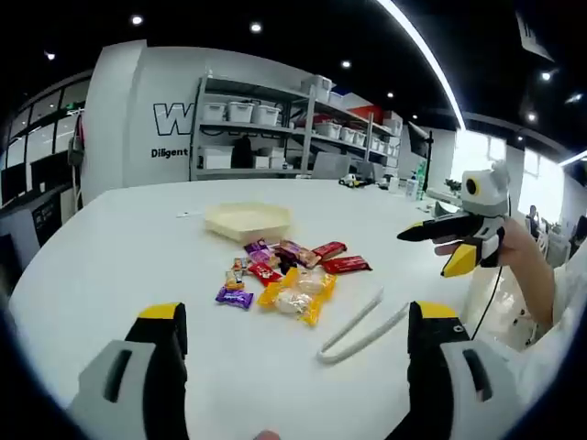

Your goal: Place the target food into the container with the food tongs after gripping and lifting it, then release it inside without dropping or visibly crushing the food.

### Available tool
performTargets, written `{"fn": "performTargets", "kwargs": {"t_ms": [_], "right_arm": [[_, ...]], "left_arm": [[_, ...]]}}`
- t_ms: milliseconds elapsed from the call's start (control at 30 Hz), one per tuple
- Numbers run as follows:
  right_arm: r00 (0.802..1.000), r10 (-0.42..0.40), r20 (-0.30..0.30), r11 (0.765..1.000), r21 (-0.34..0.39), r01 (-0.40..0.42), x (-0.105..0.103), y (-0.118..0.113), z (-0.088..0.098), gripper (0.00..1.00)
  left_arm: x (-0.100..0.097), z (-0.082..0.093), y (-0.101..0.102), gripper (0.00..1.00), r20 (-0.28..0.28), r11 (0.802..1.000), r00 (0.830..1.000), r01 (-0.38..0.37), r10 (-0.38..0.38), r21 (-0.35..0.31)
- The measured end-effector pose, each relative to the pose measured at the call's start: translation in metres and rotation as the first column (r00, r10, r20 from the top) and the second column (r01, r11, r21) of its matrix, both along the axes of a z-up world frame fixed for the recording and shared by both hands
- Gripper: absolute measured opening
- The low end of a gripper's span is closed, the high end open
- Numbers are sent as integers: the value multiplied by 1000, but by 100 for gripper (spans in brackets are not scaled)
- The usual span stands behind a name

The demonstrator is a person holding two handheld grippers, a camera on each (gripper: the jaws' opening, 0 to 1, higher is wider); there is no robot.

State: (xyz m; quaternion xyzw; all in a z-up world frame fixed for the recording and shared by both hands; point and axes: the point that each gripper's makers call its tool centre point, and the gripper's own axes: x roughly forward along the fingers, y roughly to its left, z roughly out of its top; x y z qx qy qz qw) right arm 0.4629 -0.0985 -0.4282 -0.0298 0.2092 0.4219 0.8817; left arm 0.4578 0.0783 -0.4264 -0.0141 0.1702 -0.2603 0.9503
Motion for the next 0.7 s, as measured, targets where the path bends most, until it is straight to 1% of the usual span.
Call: {"fn": "performTargets", "kwargs": {"t_ms": [700], "right_arm": [[1000,11,3,1000,0,-11,-1,3,-1,88]], "left_arm": [[-3,-4,-2,97,-6,1000,1000,8,-8,2]]}}
